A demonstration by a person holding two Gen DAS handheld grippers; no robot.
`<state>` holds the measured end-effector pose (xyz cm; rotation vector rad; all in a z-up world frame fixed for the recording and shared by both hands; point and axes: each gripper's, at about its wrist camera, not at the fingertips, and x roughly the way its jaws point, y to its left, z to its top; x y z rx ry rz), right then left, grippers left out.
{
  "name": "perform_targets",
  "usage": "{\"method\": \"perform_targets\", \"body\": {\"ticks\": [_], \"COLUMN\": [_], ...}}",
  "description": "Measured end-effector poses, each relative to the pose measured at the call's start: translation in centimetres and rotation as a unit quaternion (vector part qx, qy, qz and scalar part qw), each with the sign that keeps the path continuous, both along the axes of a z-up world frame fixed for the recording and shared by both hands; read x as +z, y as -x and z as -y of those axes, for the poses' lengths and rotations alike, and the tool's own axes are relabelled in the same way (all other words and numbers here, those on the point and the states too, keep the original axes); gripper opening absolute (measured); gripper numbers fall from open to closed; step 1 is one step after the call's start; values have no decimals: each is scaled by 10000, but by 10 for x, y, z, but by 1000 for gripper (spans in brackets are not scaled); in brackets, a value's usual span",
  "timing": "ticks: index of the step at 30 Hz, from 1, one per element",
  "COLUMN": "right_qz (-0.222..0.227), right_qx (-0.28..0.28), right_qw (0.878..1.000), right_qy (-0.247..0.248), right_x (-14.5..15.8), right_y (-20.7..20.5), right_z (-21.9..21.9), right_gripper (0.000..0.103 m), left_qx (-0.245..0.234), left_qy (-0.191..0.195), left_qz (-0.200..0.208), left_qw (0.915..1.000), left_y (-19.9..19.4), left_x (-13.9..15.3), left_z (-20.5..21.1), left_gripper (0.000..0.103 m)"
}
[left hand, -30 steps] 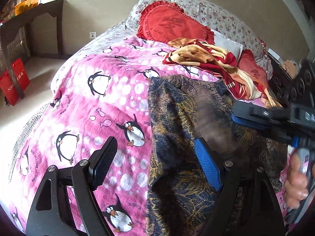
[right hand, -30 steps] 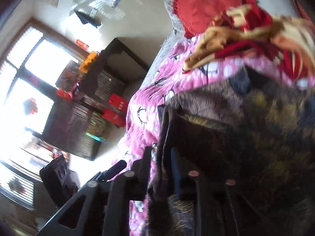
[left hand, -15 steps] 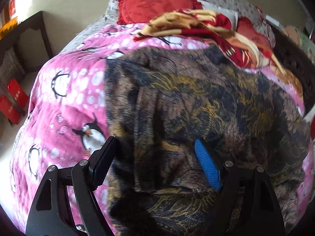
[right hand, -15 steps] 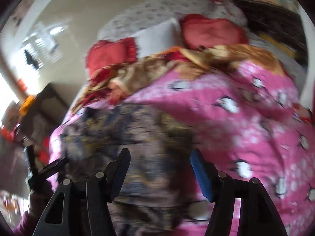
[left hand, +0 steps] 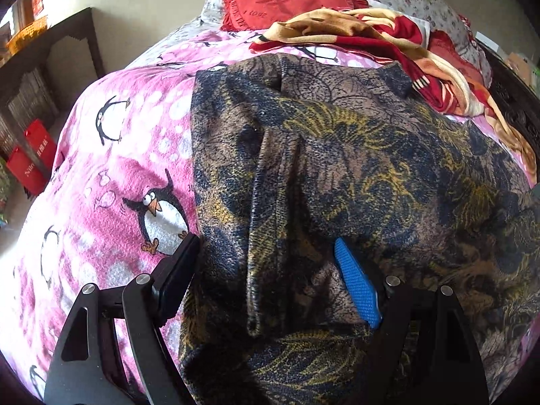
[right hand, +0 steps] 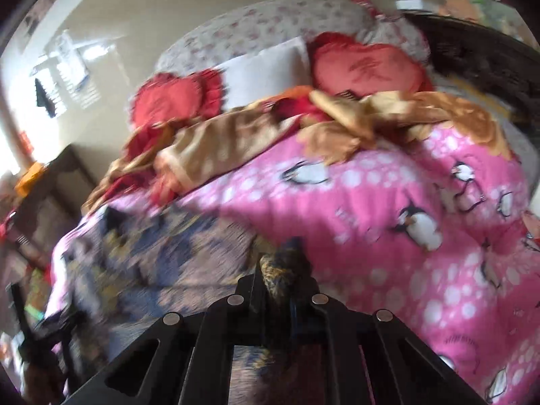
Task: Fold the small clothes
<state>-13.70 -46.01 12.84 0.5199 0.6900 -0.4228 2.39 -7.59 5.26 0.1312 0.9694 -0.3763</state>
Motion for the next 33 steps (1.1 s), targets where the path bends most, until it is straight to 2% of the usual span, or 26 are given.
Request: {"method": "perform_targets", "body": {"ticks": [3,4,5,6,7,10,14,17,22,24,27,30,32,33], "right_qz": [-28,62,103,179,326,519,71,-135,-118,-122,-179,-151,-112,-108], "right_qx": [-144,-185,-220,-319,-297,185,609,681,507,502,548,548,531,518], "right_qw": [9990,9982,9976,9965,9955,9928,9930,9925,9909,9913,9912,9908,9901,9900], "right_qy": [-414,-568,-649,-747,-839,-1065,-1009,-1011,-1242,-1210,-1188,-1229,-1295,-1306], "right_x": [-23,-20,-15,-8,-2,8,-10,-29,-42,-41,-42,-43,-45,-46], "right_y": [-7,0,7,22,37,68,88,88,83,81,80,80,80,80], "right_z": [17,22,24,27,27,14,-19,-34,-35,-34,-36,-36,-34,-34], "right_gripper": [9,23,45,52,54,54,54,54,54,54,54,54,54,54], "left_qx": [-3,-25,-60,-70,-66,-48,-128,-248,-503,-568,-658,-821,-798,-781], "left_qy": [-156,-189,-178,-155,-110,85,263,170,47,0,-85,-29,-26,12], "left_qz": [119,124,109,82,61,125,385,485,502,451,159,-23,18,46], "left_qw": [9998,9997,9998,9998,9999,9999,9988,9984,9975,9974,9977,9966,9968,9969], "left_y": [4,5,6,6,6,6,5,-2,-23,-32,-42,-42,-41,-40], "left_x": [0,1,2,3,5,15,32,40,41,40,31,24,24,26], "left_z": [3,4,2,3,1,-8,-17,-15,3,9,14,15,15,14], "left_gripper": [82,82,82,82,82,82,82,82,82,82,81,62,33,26]}}
